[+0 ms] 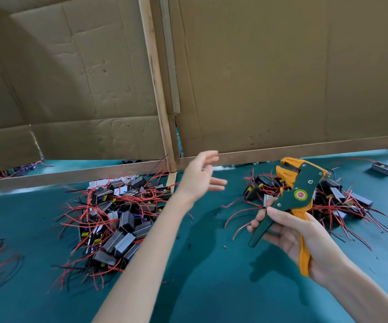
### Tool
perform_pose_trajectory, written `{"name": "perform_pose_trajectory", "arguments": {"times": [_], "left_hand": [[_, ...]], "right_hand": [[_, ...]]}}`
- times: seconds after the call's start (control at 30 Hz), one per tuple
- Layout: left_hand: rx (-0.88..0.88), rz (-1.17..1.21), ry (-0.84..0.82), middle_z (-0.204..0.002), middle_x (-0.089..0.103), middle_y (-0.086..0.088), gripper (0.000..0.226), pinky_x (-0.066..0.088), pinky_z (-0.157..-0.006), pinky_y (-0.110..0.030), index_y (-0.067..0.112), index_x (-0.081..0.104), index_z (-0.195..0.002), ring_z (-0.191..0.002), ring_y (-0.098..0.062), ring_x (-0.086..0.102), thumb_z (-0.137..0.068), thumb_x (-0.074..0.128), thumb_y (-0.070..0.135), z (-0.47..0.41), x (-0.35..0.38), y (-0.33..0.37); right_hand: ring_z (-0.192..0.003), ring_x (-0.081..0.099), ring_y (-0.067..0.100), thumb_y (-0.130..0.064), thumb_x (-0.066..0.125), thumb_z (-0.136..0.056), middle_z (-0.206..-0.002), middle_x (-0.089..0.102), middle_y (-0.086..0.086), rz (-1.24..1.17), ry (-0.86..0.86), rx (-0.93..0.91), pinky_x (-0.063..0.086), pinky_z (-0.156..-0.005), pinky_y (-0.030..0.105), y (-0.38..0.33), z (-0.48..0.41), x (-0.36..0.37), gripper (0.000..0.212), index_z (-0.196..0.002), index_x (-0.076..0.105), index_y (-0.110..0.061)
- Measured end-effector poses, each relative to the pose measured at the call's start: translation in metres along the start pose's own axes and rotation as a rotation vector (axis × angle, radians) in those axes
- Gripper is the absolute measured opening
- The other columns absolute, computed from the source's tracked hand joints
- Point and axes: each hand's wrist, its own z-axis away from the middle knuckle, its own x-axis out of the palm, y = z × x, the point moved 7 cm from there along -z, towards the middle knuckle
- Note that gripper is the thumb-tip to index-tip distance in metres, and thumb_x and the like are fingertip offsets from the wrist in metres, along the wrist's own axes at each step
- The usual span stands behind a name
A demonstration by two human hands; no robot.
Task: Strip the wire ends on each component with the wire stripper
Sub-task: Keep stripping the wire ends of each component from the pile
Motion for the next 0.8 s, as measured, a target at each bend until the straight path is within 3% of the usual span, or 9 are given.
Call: {"name": "perform_pose_trajectory", "arguments": {"times": [0.17, 0.27, 0.37, 0.47, 0.57, 0.63, 0.7, 0.8], "left_hand": [[-0.136, -0.335, 0.255, -0.121, 0.053, -0.017, 0.041, 0.058, -0.064, -0.027, 0.003, 0.046, -0.129, -0.068, -0.018, 0.062, -0.095, 0.028, -0.011, -0.010, -0.080, -0.022], [-0.238, -0.387, 0.036, -0.120, 0.057, -0.023, 0.036, 0.056, -0.074, -0.030, -0.005, 0.048, -0.128, -0.076, -0.020, 0.063, -0.094, 0.038, -0.010, -0.009, -0.053, -0.046], [-0.214, -0.619, -0.188, -0.140, 0.048, -0.020, 0.050, 0.041, -0.105, -0.033, 0.001, 0.038, -0.142, -0.124, -0.027, 0.052, -0.095, 0.052, 0.012, -0.005, 0.006, -0.072], [-0.171, -0.717, -0.243, -0.157, 0.023, -0.013, 0.070, 0.020, -0.115, -0.030, 0.007, 0.020, -0.152, -0.144, -0.023, 0.026, -0.096, 0.052, 0.035, -0.014, 0.049, -0.083], [-0.203, -0.844, -0.265, -0.161, 0.014, -0.008, 0.081, 0.014, -0.118, -0.048, 0.017, 0.011, -0.153, -0.146, -0.026, 0.020, -0.091, 0.051, 0.051, -0.029, 0.075, -0.091], [-0.229, -0.933, -0.271, -0.159, 0.022, -0.005, 0.078, 0.007, -0.113, -0.062, 0.021, 0.018, -0.151, -0.144, -0.027, 0.025, -0.089, 0.047, 0.058, -0.036, 0.088, -0.091], [-0.226, -0.889, -0.253, -0.149, 0.041, -0.005, 0.062, 0.004, -0.110, -0.066, 0.020, 0.034, -0.141, -0.138, -0.028, 0.036, -0.091, 0.042, 0.056, -0.041, 0.105, -0.085], [-0.307, -0.600, -0.271, -0.134, 0.056, -0.015, 0.035, 0.006, -0.113, -0.053, 0.015, 0.053, -0.108, -0.129, -0.031, 0.047, -0.100, 0.030, 0.040, -0.030, 0.130, -0.081]], "right_hand": [[-0.077, 0.067, 0.040, -0.008, 0.063, -0.078, -0.083, 0.064, 0.020, 0.006, 0.011, 0.004, 0.060, -0.073, 0.047, 0.002, -0.003, -0.003, 0.019, -0.095, 0.060, -0.002], [-0.075, 0.068, 0.039, -0.008, 0.063, -0.077, -0.082, 0.064, 0.020, -0.020, 0.042, -0.004, 0.060, -0.068, 0.043, 0.000, -0.005, -0.006, 0.018, -0.094, 0.060, -0.002], [-0.076, 0.068, 0.039, -0.008, 0.063, -0.077, -0.082, 0.064, 0.021, -0.050, 0.069, -0.009, 0.059, -0.065, 0.040, -0.002, -0.005, -0.009, 0.017, -0.093, 0.059, -0.002], [-0.076, 0.068, 0.039, -0.007, 0.062, -0.078, -0.081, 0.064, 0.021, -0.035, 0.069, -0.011, 0.059, -0.066, 0.041, -0.001, -0.005, -0.010, 0.016, -0.092, 0.060, 0.000], [-0.076, 0.068, 0.040, -0.007, 0.062, -0.078, -0.080, 0.066, 0.021, -0.015, 0.065, -0.002, 0.060, -0.067, 0.042, 0.001, -0.005, -0.009, 0.008, -0.080, 0.069, -0.004], [-0.076, 0.068, 0.040, -0.008, 0.063, -0.078, -0.080, 0.066, 0.020, -0.008, 0.058, -0.003, 0.060, -0.067, 0.043, 0.002, -0.006, -0.010, 0.012, -0.073, 0.073, -0.008], [-0.076, 0.068, 0.041, -0.009, 0.064, -0.077, -0.080, 0.066, 0.022, -0.005, 0.055, -0.006, 0.059, -0.067, 0.042, 0.003, -0.008, -0.011, 0.008, -0.076, 0.072, -0.006], [-0.075, 0.068, 0.039, -0.011, 0.066, -0.076, -0.080, 0.067, 0.022, -0.004, 0.063, -0.018, 0.059, -0.066, 0.042, 0.004, -0.010, -0.014, 0.013, -0.085, 0.066, -0.001]]}}
